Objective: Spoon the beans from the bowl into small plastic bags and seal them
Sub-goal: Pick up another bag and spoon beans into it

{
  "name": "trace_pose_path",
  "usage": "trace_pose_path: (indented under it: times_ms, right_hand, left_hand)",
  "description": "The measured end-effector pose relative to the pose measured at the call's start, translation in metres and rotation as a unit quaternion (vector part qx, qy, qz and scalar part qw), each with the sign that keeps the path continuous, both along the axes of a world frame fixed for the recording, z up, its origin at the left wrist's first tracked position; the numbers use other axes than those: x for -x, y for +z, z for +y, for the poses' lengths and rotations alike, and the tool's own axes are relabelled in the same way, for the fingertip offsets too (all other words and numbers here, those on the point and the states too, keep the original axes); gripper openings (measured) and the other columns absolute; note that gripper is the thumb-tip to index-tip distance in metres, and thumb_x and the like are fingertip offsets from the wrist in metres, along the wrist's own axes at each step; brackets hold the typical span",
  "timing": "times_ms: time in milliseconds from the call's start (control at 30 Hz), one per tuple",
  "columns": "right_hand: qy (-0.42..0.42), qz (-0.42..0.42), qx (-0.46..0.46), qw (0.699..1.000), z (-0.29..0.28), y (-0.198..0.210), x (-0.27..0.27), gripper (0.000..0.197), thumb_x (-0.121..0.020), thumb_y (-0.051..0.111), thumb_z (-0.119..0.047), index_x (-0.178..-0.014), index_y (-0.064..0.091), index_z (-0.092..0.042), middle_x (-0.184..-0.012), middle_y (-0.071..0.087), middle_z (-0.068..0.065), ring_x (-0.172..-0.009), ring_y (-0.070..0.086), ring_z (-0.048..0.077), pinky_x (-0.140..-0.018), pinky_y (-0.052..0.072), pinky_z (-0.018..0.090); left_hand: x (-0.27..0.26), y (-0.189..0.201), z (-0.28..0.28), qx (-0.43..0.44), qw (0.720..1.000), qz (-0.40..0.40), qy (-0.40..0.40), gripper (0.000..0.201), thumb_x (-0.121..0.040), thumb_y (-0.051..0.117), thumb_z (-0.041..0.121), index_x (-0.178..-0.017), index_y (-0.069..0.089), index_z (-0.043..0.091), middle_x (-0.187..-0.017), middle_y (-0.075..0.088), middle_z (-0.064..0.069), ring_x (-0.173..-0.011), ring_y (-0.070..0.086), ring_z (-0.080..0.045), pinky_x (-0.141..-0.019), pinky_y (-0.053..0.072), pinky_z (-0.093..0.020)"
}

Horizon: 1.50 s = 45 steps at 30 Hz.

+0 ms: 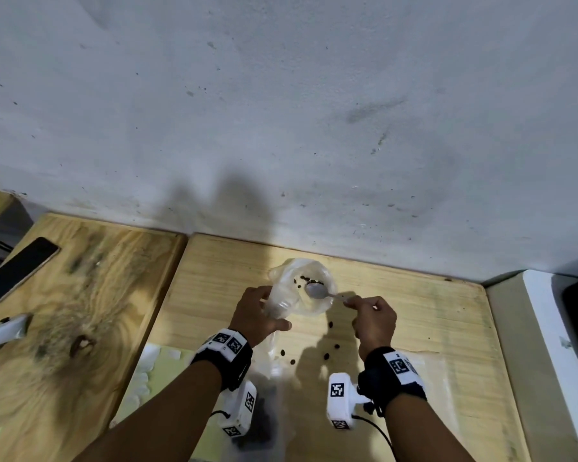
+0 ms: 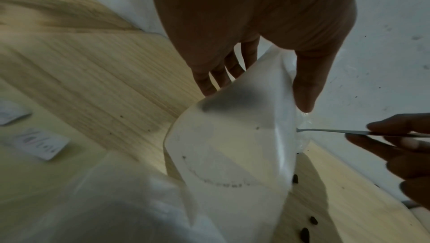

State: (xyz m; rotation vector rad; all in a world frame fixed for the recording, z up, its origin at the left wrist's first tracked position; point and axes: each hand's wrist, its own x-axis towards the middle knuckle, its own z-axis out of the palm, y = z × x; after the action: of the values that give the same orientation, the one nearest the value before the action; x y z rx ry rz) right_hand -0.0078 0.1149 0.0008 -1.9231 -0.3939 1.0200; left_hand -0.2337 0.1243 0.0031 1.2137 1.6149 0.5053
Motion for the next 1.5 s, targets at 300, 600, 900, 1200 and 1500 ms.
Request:
trace_pose_path:
  times_ms: [300, 600, 900, 1200, 1500]
  right_hand:
    - [0.135, -0.108, 0.076, 0.982, -0.015, 0.001, 0.006, 0.031, -0.077, 0.082, -0.033, -0.100, 0.066, -0.019, -0.098, 0.062, 0.001, -0.088, 0.060, 0.024, -0.074, 0.044, 0.030]
    - [0.432, 0.062, -0.048, 0.898, -0.029, 0.083, 0.029, 0.028, -0.094, 0.046, -0.007, -0.098, 0.073, -0.016, -0.068, 0.064, 0.004, -0.044, 0.036, 0.012, -0.042, 0.029, 0.018]
    - [0.402, -0.120, -0.129, 0.899, -0.020, 0.090, 0.014, 0.025, -0.070, 0.090, -0.023, -0.073, 0.066, -0.018, -0.074, 0.065, -0.006, -0.069, 0.060, 0.005, -0.061, 0.045, 0.017]
    - [0.295, -0.020, -0.155, 0.943, -0.016, 0.092, 0.016, 0.019, -0.075, 0.086, -0.014, -0.090, 0.074, -0.011, -0.078, 0.070, 0.007, -0.072, 0.065, 0.015, -0.071, 0.051, 0.029]
    - [0.327, 0.023, -0.124, 0.936, -0.022, 0.098, 0.018, 0.033, -0.083, 0.078, -0.009, -0.059, 0.057, -0.013, -0.066, 0.061, 0.005, -0.051, 0.053, 0.012, -0.045, 0.038, 0.015]
  left_hand:
    - [0.002, 0.012, -0.015, -0.003, 1.000, -0.008, -0.009, 0.072, -0.058, 0.091, 0.025, -0.120, 0.056, 0.022, -0.117, 0.051, 0.002, -0.095, 0.055, -0.014, -0.077, 0.045, -0.025]
    - [-0.009, 0.029, -0.026, -0.028, 0.996, -0.015, -0.079, 0.085, -0.047, 0.093, 0.033, -0.123, 0.056, 0.022, -0.118, 0.055, 0.003, -0.099, 0.062, -0.016, -0.082, 0.055, -0.032]
    - [-0.013, 0.050, -0.017, -0.075, 0.990, -0.121, -0.011, 0.023, -0.084, 0.073, 0.027, -0.102, 0.066, 0.016, -0.098, 0.068, -0.001, -0.087, 0.065, -0.022, -0.074, 0.051, -0.028]
    - [-0.019, 0.071, -0.009, -0.153, 0.977, -0.144, 0.030, 0.023, -0.087, 0.069, 0.024, -0.072, 0.057, 0.013, -0.068, 0.063, -0.001, -0.064, 0.058, -0.017, -0.068, 0.046, -0.028]
    - [-0.017, 0.065, -0.016, -0.175, 0.977, -0.119, -0.017, 0.025, -0.081, 0.068, 0.036, -0.077, 0.069, 0.012, -0.074, 0.074, -0.003, -0.076, 0.071, -0.025, -0.076, 0.057, -0.043]
